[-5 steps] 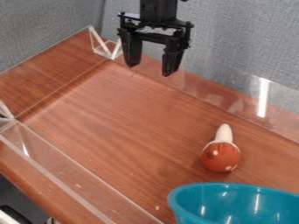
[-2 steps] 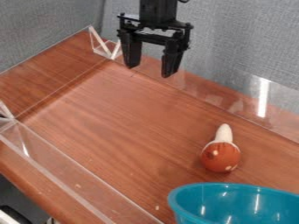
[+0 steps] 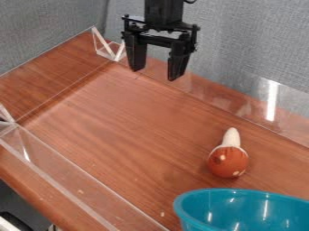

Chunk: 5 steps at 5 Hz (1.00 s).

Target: Put the mushroom in the blue bowl

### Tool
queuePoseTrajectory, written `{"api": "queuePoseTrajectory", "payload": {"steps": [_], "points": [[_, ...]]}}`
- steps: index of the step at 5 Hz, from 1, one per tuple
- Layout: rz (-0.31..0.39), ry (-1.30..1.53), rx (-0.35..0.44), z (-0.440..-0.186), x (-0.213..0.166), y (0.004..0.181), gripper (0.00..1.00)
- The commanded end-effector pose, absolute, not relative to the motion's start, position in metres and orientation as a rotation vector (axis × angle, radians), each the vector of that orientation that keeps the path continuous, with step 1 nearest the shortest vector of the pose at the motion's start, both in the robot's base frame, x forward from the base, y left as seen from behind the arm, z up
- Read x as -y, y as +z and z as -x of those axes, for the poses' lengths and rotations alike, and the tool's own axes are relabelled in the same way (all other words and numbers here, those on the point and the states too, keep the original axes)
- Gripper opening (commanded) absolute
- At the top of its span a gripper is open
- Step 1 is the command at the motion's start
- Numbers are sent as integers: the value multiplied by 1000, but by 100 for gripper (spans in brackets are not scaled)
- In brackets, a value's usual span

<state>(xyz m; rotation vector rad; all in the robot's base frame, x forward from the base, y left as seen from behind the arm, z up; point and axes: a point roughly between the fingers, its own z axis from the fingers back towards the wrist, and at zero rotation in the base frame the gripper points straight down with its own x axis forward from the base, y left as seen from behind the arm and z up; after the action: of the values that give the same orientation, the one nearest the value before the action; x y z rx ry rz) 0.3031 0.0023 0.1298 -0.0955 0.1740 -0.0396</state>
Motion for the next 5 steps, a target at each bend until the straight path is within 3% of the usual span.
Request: {"api": "queuePoseTrajectory", "payload": {"steps": [1, 3, 5], "points": [[97, -53, -126, -304, 1, 144, 100], [103, -49, -121, -304, 0, 144, 100], [107, -74, -147, -303, 12, 130, 100]]}}
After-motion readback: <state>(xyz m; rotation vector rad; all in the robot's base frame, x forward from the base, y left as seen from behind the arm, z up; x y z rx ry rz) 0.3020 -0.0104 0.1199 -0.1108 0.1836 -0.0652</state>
